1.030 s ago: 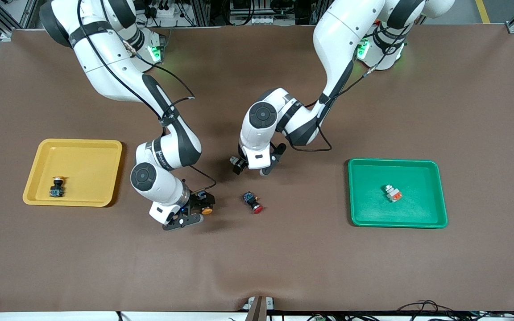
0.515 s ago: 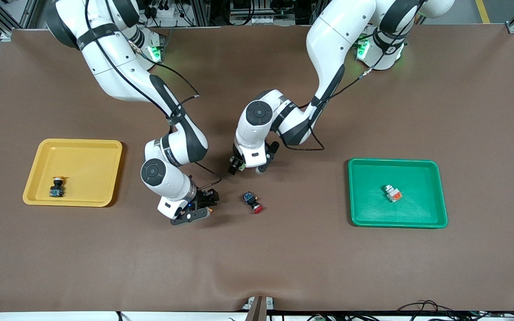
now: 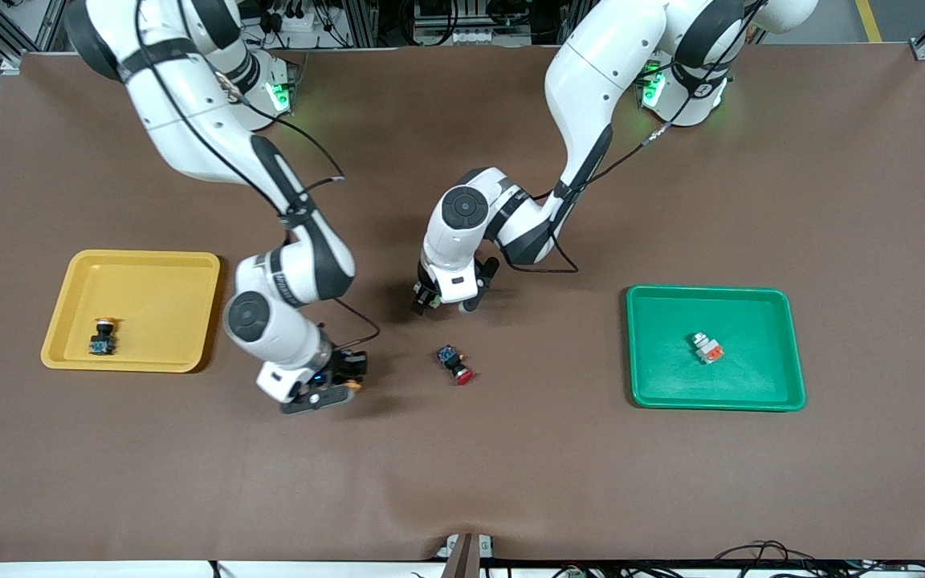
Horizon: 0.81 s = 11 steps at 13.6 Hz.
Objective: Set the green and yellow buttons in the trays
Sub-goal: 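Grasp the green switch with the left gripper while the right grasps yellow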
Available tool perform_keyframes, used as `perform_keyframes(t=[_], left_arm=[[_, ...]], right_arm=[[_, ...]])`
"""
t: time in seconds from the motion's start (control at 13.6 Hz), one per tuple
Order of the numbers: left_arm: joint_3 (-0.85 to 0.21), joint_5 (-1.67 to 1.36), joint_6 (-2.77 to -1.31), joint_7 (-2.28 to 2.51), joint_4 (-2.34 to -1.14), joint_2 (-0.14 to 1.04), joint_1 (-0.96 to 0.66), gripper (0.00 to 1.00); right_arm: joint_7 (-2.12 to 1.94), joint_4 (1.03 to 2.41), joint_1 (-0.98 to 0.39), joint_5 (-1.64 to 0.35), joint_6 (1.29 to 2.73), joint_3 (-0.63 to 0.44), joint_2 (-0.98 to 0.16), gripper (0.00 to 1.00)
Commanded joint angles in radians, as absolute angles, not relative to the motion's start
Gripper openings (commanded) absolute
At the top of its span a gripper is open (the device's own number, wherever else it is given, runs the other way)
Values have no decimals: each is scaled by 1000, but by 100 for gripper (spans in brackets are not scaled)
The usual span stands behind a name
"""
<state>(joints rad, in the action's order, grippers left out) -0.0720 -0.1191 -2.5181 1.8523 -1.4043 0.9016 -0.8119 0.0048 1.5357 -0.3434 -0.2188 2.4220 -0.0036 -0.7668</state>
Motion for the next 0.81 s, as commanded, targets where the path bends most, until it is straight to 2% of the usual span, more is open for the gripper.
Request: perform_keyframes(t=[0.0,0.15,0.22,0.37,0.59,0.74], left_arm=[[-60,-135,-2530,1862,-1376,925,-825,71],[-60,-135,-2530,1853,-1377,925,-825,56],[-60,-135,-2530,1852,-1378,925,-825,41],[-54,-123,-2528,1835,-1378,916,-825,1],[-37,-69,-2494,1809,-1378,852,-804,0],[-21,7,-2401,1787,-1378,787,-755,0]], right_arm=[[-105,1560,-215,-238,2294,12,-645,1],[-129,1560,-116,-238,2173,12,-588,3],[-130,1562,-71,-238,2133,11,-571,4],[-170,1563,18,-235,2047,11,-557,4],[-242,1563,154,-235,1910,11,-557,8],[-274,1566,190,-232,1870,9,-563,10]])
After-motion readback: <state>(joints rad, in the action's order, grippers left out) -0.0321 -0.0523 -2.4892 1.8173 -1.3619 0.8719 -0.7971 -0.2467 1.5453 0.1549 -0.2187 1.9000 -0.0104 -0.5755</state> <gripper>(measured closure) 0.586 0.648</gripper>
